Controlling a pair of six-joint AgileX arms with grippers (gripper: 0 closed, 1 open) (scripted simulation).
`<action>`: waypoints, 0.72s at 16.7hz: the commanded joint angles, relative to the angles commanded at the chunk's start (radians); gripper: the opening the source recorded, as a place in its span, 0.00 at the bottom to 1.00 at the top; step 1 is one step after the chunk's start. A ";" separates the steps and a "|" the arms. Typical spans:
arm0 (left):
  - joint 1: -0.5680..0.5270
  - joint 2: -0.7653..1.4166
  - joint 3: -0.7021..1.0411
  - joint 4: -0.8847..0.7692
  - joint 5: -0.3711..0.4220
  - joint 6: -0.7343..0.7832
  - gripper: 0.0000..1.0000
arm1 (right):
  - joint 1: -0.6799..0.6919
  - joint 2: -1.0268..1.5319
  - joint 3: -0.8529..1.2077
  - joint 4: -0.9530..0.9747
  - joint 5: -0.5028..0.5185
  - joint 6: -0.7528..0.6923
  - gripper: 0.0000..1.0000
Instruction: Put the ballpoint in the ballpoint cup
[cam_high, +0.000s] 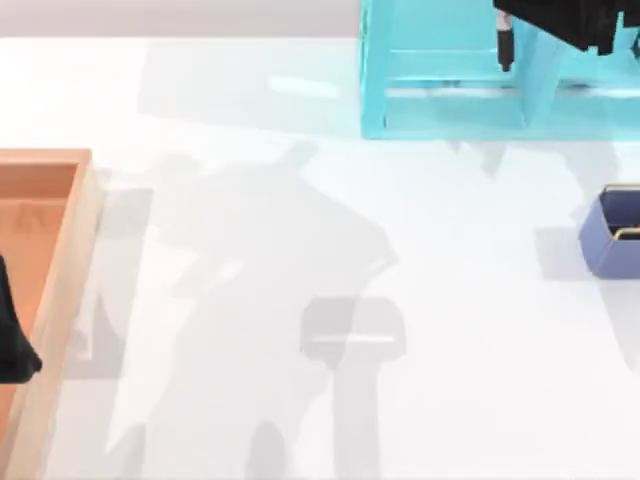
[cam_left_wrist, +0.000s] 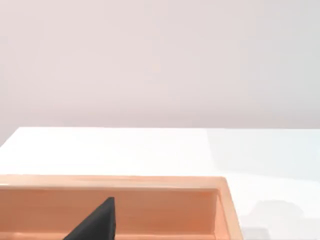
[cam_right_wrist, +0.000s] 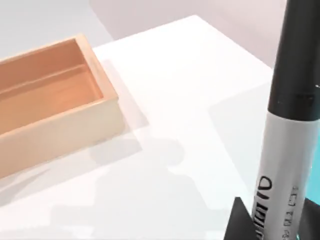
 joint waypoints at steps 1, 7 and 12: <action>0.000 0.000 0.000 0.000 0.000 0.000 1.00 | -0.061 -0.010 -0.047 0.084 -0.066 -0.012 0.00; 0.000 0.000 0.000 0.000 0.000 0.000 1.00 | -0.358 -0.054 -0.358 0.520 -0.377 -0.046 0.00; 0.000 0.000 0.000 0.000 0.000 0.000 1.00 | -0.456 -0.065 -0.498 0.657 -0.496 -0.026 0.00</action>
